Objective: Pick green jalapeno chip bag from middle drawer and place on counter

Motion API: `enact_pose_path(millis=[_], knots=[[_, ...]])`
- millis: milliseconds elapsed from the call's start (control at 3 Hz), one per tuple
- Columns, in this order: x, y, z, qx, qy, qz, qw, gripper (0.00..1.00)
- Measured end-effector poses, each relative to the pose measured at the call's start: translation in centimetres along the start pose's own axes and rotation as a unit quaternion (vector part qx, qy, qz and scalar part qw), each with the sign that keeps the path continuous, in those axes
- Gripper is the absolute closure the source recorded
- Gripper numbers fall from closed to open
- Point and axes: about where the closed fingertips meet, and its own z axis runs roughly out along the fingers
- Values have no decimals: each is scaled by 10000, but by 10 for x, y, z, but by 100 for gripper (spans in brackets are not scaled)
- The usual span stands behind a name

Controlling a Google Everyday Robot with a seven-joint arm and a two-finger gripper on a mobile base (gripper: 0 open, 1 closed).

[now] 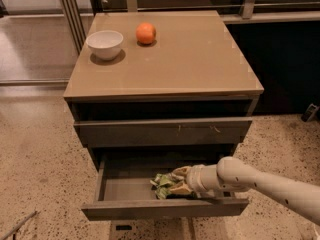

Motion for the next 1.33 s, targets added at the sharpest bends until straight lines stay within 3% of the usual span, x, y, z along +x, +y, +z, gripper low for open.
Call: enact_pose_path(millis=[667,1333], knots=[[13,0,16,-86,34,100,9999,47],[14,0,16,-88,34,101,9999,88]])
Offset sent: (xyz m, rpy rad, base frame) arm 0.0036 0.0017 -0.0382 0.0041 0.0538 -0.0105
